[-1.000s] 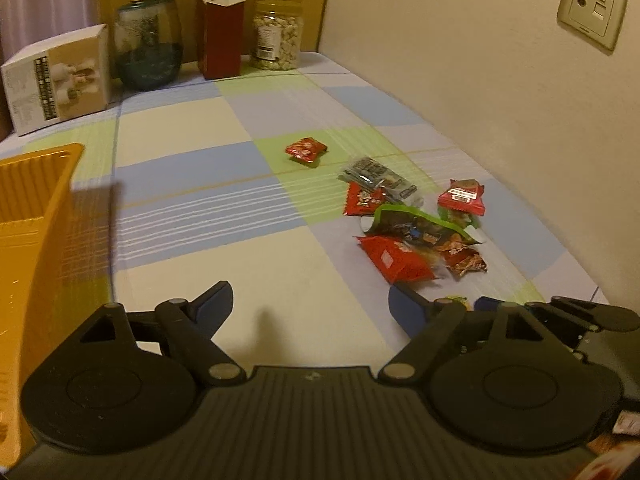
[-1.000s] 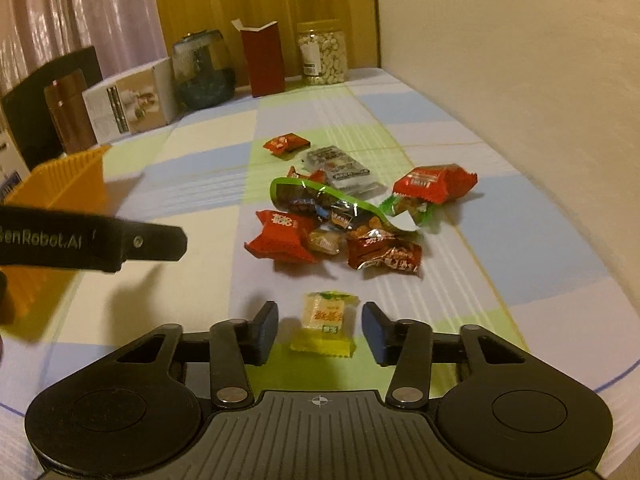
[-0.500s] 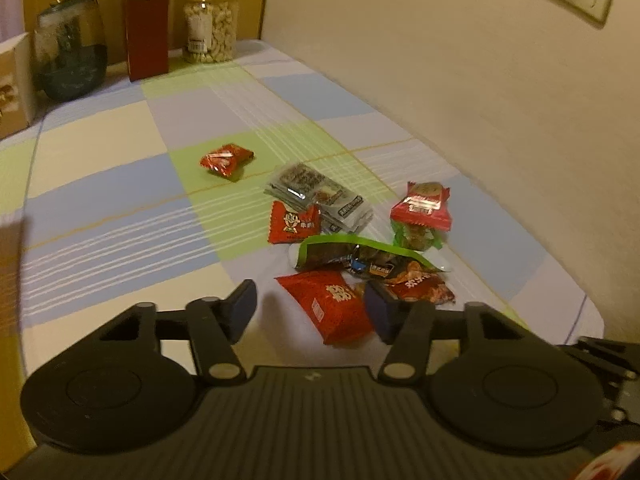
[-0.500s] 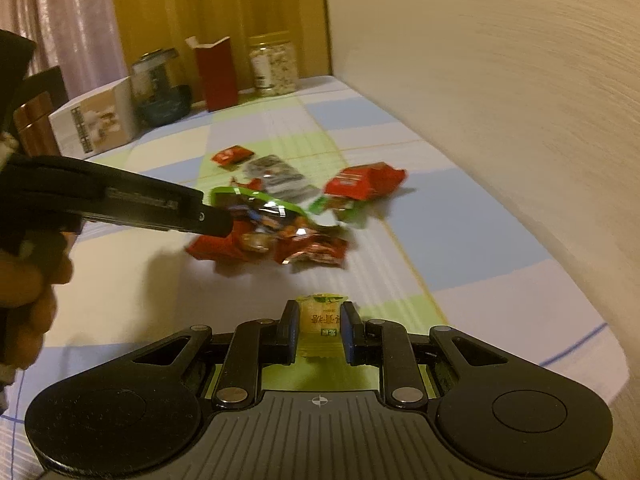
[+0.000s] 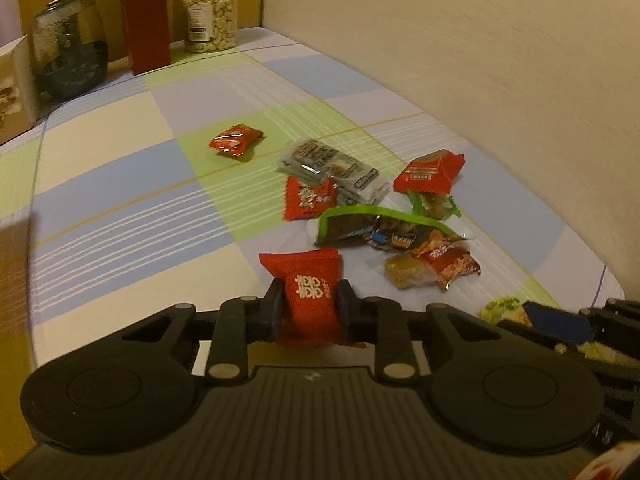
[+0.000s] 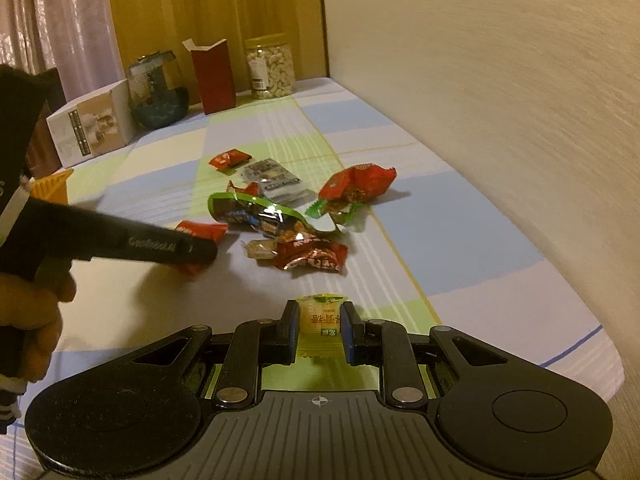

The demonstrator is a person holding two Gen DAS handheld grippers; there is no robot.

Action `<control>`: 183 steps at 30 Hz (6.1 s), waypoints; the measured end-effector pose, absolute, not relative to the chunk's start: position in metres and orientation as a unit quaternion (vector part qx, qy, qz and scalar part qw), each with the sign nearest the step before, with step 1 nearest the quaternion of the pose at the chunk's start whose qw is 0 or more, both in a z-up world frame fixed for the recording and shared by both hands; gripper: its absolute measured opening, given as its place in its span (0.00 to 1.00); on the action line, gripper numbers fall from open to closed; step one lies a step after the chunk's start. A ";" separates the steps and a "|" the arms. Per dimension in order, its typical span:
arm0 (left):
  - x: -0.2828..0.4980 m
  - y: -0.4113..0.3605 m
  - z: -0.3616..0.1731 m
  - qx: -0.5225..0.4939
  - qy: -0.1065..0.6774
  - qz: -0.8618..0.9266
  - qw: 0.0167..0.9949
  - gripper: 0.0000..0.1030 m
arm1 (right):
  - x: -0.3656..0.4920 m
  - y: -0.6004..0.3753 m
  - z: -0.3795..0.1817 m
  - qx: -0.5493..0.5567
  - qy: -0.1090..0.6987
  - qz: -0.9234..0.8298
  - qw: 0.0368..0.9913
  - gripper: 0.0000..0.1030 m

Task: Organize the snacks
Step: 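Carry both packets to the orange tray and open both tools to drop them, then move both tools back toward the snack pile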

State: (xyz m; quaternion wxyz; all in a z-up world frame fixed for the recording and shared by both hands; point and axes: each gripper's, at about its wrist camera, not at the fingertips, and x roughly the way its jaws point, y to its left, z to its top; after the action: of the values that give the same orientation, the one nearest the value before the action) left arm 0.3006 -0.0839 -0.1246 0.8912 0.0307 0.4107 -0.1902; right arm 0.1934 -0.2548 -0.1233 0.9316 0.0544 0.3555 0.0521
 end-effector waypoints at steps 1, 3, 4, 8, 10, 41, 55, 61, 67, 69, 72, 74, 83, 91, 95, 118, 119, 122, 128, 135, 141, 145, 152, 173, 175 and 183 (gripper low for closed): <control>0.297 -0.080 -0.122 0.029 0.410 -0.187 0.892 0.23 | 0.192 -0.254 -0.121 0.054 0.355 0.053 0.932 0.21; 0.289 -0.072 -0.115 0.025 0.408 -0.181 0.895 0.23 | 0.191 -0.252 -0.115 0.054 0.351 0.057 0.933 0.21; 0.284 -0.068 -0.111 0.022 0.406 -0.178 0.896 0.23 | 0.190 -0.250 -0.112 0.053 0.348 0.060 0.934 0.21; 0.265 -0.049 -0.087 0.016 0.391 -0.164 0.905 0.23 | 0.188 -0.238 -0.091 0.052 0.339 0.078 0.936 0.21; 0.254 -0.037 -0.073 0.011 0.383 -0.153 0.911 0.23 | 0.186 -0.227 -0.077 0.048 0.334 0.093 0.937 0.21; 0.186 0.193 -0.025 -0.005 0.363 0.022 0.931 0.23 | 0.202 0.013 -0.027 0.021 0.312 0.288 0.905 0.21; 0.196 0.215 -0.039 -0.023 0.371 0.025 0.928 0.30 | 0.213 0.040 -0.041 0.013 0.322 0.297 0.899 0.21; 0.191 0.225 -0.039 -0.020 0.369 0.037 0.929 0.36 | 0.213 0.044 -0.043 0.016 0.322 0.305 0.896 0.21; 0.187 0.228 -0.038 -0.021 0.370 0.042 0.928 0.36 | 0.213 0.045 -0.042 0.028 0.320 0.315 0.893 0.21; 0.186 0.228 -0.038 -0.020 0.370 0.043 0.928 0.36 | 0.215 0.045 -0.043 0.037 0.321 0.324 0.889 0.22; 0.185 0.229 -0.039 -0.021 0.372 0.046 0.927 0.36 | 0.216 0.043 -0.043 0.041 0.320 0.324 0.889 0.38; 0.184 0.229 -0.038 -0.021 0.372 0.048 0.927 0.36 | 0.216 0.040 -0.041 0.051 0.316 0.323 0.891 0.67; 0.177 0.217 -0.028 -0.027 0.364 0.044 0.930 0.36 | 0.206 0.014 -0.026 0.046 0.296 0.290 0.909 0.67; 0.168 0.187 -0.013 -0.036 0.352 0.027 0.935 0.38 | 0.183 -0.030 -0.016 0.040 0.288 0.246 0.925 0.67; 0.162 0.166 -0.006 -0.040 0.346 0.019 0.937 0.39 | 0.172 -0.053 -0.011 0.042 0.288 0.225 0.930 0.67; 0.145 0.023 -0.009 -0.053 0.349 -0.073 0.933 0.72 | 0.113 -0.216 -0.020 0.064 0.300 0.071 0.949 0.67; 0.147 0.018 -0.011 -0.051 0.351 -0.077 0.932 0.72 | 0.113 -0.222 -0.020 0.067 0.300 0.064 0.949 0.67; 0.151 0.002 -0.014 -0.046 0.353 -0.089 0.930 0.73 | 0.112 -0.238 -0.021 0.075 0.301 0.049 0.949 0.67; 0.160 -0.018 -0.020 -0.040 0.358 -0.103 0.927 0.76 | 0.113 -0.262 -0.022 0.079 0.302 0.030 0.950 0.67; 0.170 -0.034 -0.025 -0.033 0.362 -0.114 0.925 0.76 | 0.121 -0.276 -0.026 0.080 0.314 0.022 0.946 0.67; 0.179 -0.045 -0.029 -0.027 0.366 -0.122 0.922 0.76 | 0.126 -0.282 -0.030 0.080 0.320 0.021 0.944 0.67; 0.186 -0.051 -0.035 -0.025 0.370 -0.127 0.920 0.76 | 0.133 -0.287 -0.031 0.078 0.326 0.027 0.942 0.67; 0.200 -0.060 -0.048 -0.013 0.374 -0.139 0.917 0.77 | 0.150 -0.297 -0.039 0.064 0.330 0.047 0.941 0.67; 0.258 -0.063 -0.102 -0.015 0.399 -0.155 0.904 0.76 | 0.241 -0.273 -0.133 -0.067 0.338 0.180 0.921 0.61; 0.261 -0.062 -0.105 -0.017 0.400 -0.157 0.903 0.76 | 0.248 -0.273 -0.138 -0.068 0.341 0.190 0.918 0.54; 0.264 -0.060 -0.113 -0.020 0.404 -0.163 0.900 0.76 | 0.261 -0.268 -0.144 -0.064 0.331 0.230 0.913 0.47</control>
State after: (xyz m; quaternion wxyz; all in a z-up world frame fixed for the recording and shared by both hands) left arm 0.2641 -0.0598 -0.1128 0.9001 -0.0204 0.4036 -0.1628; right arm 0.2612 -0.2681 -0.1435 0.9129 -0.0641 0.3311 0.2298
